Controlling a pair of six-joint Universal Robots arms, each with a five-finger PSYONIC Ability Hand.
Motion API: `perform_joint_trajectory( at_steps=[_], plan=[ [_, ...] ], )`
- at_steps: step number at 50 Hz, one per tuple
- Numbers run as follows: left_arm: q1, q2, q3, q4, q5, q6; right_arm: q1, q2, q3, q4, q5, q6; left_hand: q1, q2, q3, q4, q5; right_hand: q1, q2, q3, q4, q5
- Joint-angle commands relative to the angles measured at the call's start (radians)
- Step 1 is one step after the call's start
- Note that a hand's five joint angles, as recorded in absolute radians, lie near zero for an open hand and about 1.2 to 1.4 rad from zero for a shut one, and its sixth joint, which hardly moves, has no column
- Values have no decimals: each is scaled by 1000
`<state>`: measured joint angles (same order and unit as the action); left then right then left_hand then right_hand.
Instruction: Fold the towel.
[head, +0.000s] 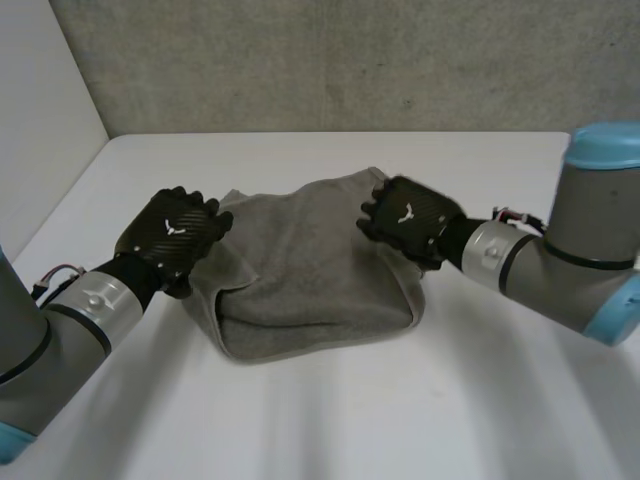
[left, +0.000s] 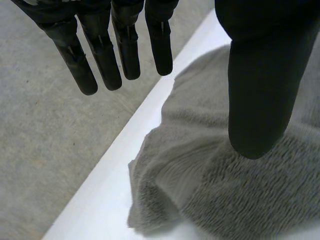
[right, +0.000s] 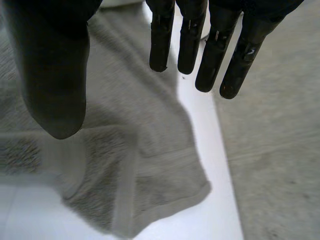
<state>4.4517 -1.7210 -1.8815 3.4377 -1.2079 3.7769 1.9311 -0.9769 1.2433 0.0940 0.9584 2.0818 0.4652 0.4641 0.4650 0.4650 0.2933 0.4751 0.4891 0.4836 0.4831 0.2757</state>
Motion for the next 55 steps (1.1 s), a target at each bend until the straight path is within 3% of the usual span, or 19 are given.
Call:
perform_joint_trajectory(
  at_steps=[1,11,13,21,32,44,52,55],
  plan=[
    [17,-9,-2,-55,47,153,11,139,-85,55,72,-135,77,78,77,77,74,-26,-40,-35,-34,-1],
    [20,-9,-1,-164,172,201,23,251,-139,52,134,-261,74,75,74,74,72,88,74,80,80,113],
    [21,-11,2,-170,197,202,26,247,-140,46,152,-255,74,75,74,74,72,383,369,375,375,408],
    [26,-40,31,-167,199,205,8,169,-88,0,198,-195,80,81,80,80,77,912,898,904,904,937],
    [24,-104,78,-170,200,205,-113,12,111,-50,200,38,136,137,136,136,133,921,907,913,913,946],
    [5,-161,73,-170,200,213,-245,-144,332,-73,187,104,130,131,130,130,127,921,907,913,913,946],
    [9,-190,50,-203,185,397,-293,-189,439,-140,180,104,148,149,148,148,145,921,907,913,913,946],
    [21,-186,24,-268,182,457,-300,-189,443,-148,178,104,331,332,332,332,329,921,907,913,913,946]
  ],
)
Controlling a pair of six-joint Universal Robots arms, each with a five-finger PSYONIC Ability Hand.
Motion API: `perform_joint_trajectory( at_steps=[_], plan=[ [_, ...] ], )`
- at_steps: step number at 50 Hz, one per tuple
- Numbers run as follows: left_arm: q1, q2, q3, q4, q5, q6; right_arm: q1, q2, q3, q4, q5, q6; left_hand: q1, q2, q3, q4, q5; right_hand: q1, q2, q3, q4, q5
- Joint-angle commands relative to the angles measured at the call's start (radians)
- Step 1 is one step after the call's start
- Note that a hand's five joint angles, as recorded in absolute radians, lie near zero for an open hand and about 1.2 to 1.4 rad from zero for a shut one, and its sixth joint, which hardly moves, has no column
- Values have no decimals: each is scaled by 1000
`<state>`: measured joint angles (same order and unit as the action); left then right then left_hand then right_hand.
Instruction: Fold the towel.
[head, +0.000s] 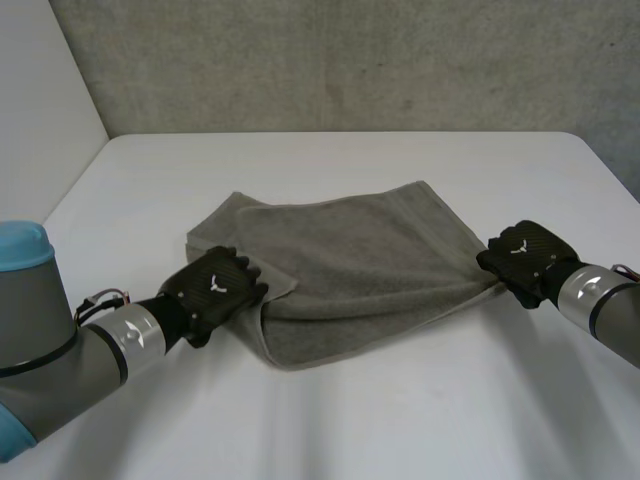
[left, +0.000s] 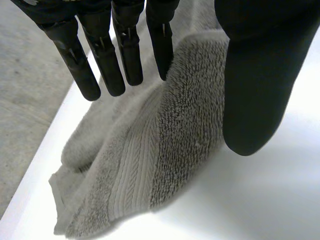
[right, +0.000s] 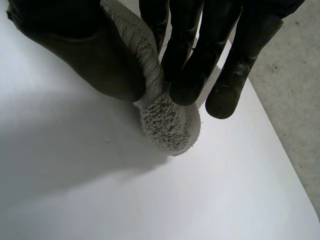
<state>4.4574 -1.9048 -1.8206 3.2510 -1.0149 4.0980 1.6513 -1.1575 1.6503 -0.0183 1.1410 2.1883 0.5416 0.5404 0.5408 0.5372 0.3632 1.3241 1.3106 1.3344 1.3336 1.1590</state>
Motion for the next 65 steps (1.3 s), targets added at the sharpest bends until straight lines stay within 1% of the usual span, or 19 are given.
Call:
perform_joint_trajectory(
  at_steps=[1,2,4,9,11,15,18,21,23,26,28,32,35,42,44,45,50,59,65],
  plan=[
    [25,7,-43,-123,-13,154,-24,-8,36,-37,-4,-2,364,365,364,368,368,72,86,62,63,63],
    [25,7,-43,-123,-13,154,-24,-8,36,-37,-4,-2,365,366,366,369,369,72,86,62,63,63],
    [51,44,-48,-216,-13,168,-27,-8,36,-37,-4,-1,531,532,532,536,535,72,86,62,63,63],
    [105,85,-48,-335,-1,174,-27,-10,37,-37,-4,5,550,551,551,554,554,72,86,62,63,63],
    [108,93,-43,-342,4,171,-25,-10,37,-37,-4,5,518,519,519,522,522,72,86,62,63,63],
    [100,101,-33,-318,4,165,-25,-10,43,-37,-4,5,397,399,398,402,401,72,86,62,63,63],
    [94,104,-29,-301,4,160,-25,-10,46,-37,-4,5,391,392,392,396,395,72,86,62,63,63],
    [65,112,-31,-251,4,148,-25,-10,49,-38,-4,5,332,334,333,337,336,72,86,62,63,63],
    [21,121,-36,-191,4,99,-25,-10,52,-38,-6,7,210,211,210,214,214,72,86,62,63,63],
    [-1,122,-39,-157,4,70,-27,-8,54,-38,-6,7,145,146,145,149,148,72,86,62,63,63],
    [-38,122,-45,-99,4,27,-27,-8,55,-41,-6,5,19,20,20,23,23,72,86,62,63,63],
    [-66,119,-51,-77,6,21,-27,-8,59,-49,-6,5,-11,-10,-10,-7,-7,72,86,62,63,63],
    [-87,107,-52,-77,6,31,-28,-8,62,-57,-6,5,7,8,7,11,10,72,86,62,63,63],
    [-81,86,-62,-79,6,96,-28,-7,63,-58,-6,7,18,20,19,23,22,72,86,62,63,63],
    [-72,70,-63,-80,4,169,-27,-7,63,-58,-6,7,12,14,13,17,16,72,86,62,63,63],
    [-72,70,-63,-80,4,169,-27,-7,63,-58,-6,7,12,14,13,17,16,72,86,62,63,63],
    [-66,7,-57,-85,-2,289,-27,-7,68,-60,-6,5,7,8,7,11,10,72,86,62,63,63],
    [-59,-40,-54,-83,-11,334,-28,-5,68,-69,-6,5,15,17,16,20,19,72,86,62,63,63],
    [-55,-56,-45,-68,-13,335,-27,-2,69,-69,-6,5,109,110,110,113,113,72,86,62,63,63]
  ],
)
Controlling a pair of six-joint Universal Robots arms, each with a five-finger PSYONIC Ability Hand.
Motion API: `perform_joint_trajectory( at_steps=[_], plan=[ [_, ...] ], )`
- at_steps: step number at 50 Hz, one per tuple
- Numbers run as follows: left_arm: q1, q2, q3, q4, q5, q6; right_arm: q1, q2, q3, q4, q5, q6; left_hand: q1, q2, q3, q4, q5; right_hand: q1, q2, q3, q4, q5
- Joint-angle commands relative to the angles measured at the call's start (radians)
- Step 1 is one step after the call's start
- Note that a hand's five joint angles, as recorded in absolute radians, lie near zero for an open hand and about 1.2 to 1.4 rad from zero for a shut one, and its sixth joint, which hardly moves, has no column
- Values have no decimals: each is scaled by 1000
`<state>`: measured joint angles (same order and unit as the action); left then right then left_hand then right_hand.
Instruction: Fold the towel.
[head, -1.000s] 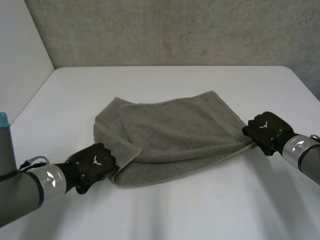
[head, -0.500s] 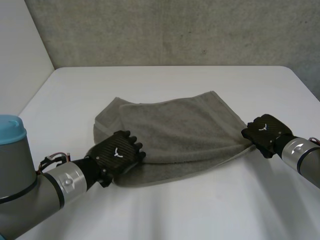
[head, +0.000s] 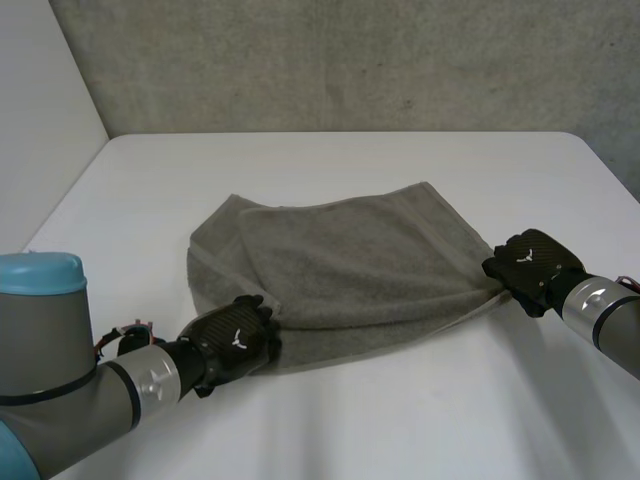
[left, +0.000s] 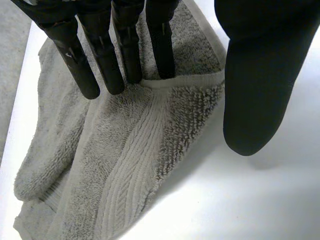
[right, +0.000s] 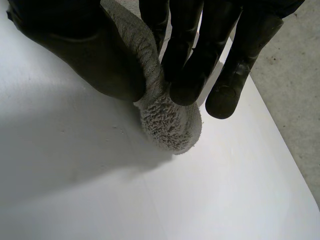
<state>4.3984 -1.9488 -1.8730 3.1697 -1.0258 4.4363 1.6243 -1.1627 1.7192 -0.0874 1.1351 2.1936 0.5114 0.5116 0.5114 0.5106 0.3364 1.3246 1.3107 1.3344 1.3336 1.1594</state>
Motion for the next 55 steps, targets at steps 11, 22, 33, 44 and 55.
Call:
perform_joint_trajectory(
  at_steps=[11,22,33,44,55],
  plan=[
    [49,-16,43,84,-63,-6,0,5,0,-3,0,0,586,586,586,587,586,72,86,62,63,62],
    [70,2,31,205,-148,-23,-6,-20,-21,-2,2,113,885,885,885,886,885,72,86,62,63,62],
    [65,348,51,317,-250,-401,-18,-374,-171,138,2,406,885,885,885,886,885,72,86,62,63,62],
    [76,481,196,174,-333,-713,-99,-434,-483,523,-112,428,885,885,885,886,885,72,86,62,63,62],
    [58,56,434,-16,-442,-713,43,-98,-619,598,32,268,885,885,885,886,885,72,86,62,63,62]
  ],
)
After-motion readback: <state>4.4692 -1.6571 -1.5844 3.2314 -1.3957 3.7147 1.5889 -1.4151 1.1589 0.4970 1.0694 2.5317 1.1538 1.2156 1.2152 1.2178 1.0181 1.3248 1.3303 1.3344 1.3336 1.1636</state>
